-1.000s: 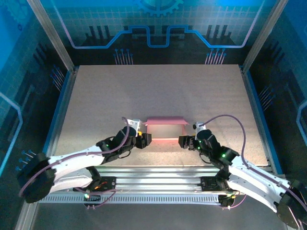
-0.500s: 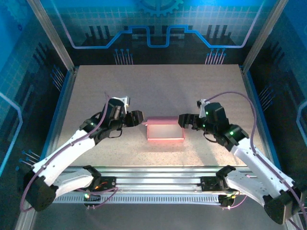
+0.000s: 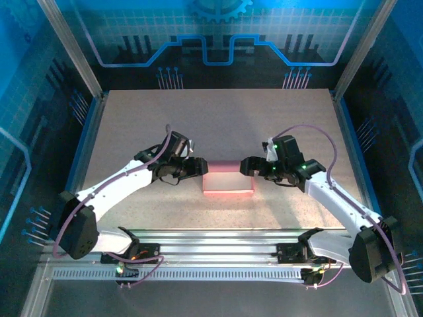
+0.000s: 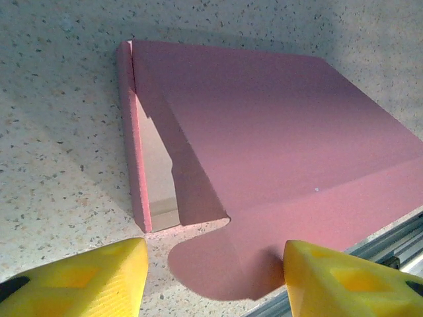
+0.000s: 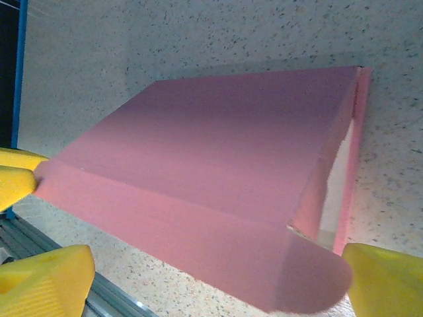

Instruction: Fold the paper box

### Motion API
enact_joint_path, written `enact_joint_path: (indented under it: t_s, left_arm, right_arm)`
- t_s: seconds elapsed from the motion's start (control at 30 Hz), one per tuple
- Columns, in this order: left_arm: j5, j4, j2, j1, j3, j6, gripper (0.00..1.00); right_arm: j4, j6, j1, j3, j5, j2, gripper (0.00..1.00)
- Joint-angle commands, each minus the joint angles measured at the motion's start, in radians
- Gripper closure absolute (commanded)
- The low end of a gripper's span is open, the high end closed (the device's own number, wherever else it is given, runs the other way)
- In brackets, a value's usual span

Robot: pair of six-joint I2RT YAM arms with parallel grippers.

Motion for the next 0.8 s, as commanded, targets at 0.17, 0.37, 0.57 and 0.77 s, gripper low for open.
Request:
enact_joint_path:
  t_s: [0.17, 0.37, 0.57, 0.77]
  left_arm:
    - [0.082, 0.066, 0.043, 0.007, 0.010, -0.039, 0.47]
    - [0.086, 0.145, 0.055, 0.006, -0.019, -0.061, 0.52]
    - [0.092, 0.203, 0.063, 0.007, -0.042, -0.080, 0.55]
    - [0.086, 0.260, 0.043, 0.006, -0.077, -0.114, 0.59]
  right_arm:
    - [0.077, 0.022, -0.013, -0.020, -0.082, 0.043, 0.10]
    - [0.107, 0.029, -0.014, -0.034, -0.088, 0.058, 0.19]
    - [0.139, 0.037, -0.017, -0.049, -0.100, 0.071, 0.29]
    - [0.153, 0.043, -0.020, -0.061, -0.096, 0.070, 0.36]
